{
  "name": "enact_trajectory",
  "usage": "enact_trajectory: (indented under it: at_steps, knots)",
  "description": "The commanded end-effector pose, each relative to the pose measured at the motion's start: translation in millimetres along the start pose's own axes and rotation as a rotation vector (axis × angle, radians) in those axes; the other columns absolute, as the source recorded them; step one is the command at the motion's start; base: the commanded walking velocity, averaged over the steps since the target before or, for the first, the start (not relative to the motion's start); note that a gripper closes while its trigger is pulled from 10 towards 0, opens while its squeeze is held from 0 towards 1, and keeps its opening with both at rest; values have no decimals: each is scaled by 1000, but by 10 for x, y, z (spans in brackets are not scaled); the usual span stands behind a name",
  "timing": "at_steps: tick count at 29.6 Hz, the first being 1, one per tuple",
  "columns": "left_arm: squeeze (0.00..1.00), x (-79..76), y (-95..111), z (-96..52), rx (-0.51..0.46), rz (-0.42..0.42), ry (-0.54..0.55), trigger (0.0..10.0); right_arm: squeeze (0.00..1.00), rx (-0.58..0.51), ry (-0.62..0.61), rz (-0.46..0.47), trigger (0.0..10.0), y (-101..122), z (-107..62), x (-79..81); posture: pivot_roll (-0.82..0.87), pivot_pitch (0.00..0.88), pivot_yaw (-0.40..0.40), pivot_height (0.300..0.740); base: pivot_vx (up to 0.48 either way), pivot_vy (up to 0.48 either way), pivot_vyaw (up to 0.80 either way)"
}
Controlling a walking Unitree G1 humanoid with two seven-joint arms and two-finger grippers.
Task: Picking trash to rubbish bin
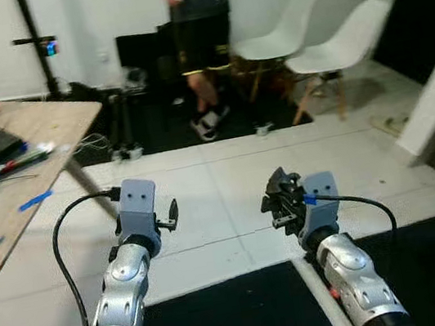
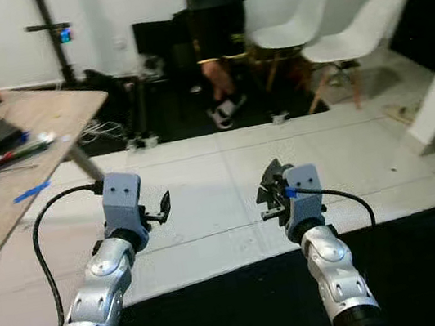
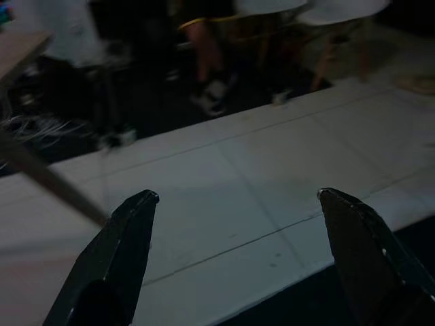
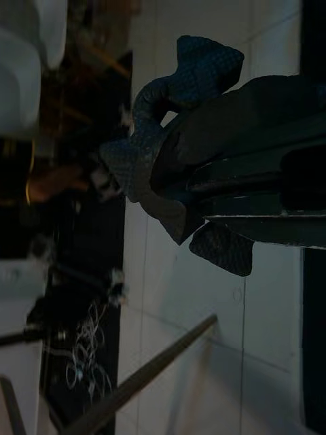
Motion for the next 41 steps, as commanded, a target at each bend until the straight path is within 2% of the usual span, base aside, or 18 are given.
enact_trajectory:
  at_steps: [1, 23, 35, 41]
  knots:
    - [0, 0, -37, 4, 18, 10, -8, 10000, 0, 4, 1, 3, 10000, -21, -10, -3, -70, 11, -51, 740, 0, 0, -800]
    - [0, 47, 27, 70, 12, 0, 6, 10000, 0, -6, -23, 17, 10000, -17, -13, -40, -72, 27, -39, 740, 0, 0, -800]
    - [0, 44, 2, 54, 23, -13, -7, 10000, 0, -3, -26, 19, 10000, -33, -25, -37, -69, 40, -32, 740, 0, 0, -800]
    - [0, 98, -60, 25, 47, 19, 11, 10000, 0, -6, -30, 15, 10000, -25, -16, -39, -68, 50, -26, 740, 0, 0, -800]
Point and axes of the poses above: a point about 5 cm out from each wrist's last joint towards the gripper, its own z axis pointing out of the wrist towards the gripper, its own y axis along the axis of the wrist's last joint, x = y × z, the point moved 1 cm from there along z, pointing out of the wrist towards the gripper, and after that the axes turned 1 degree about -z, right-handed, at the moved point
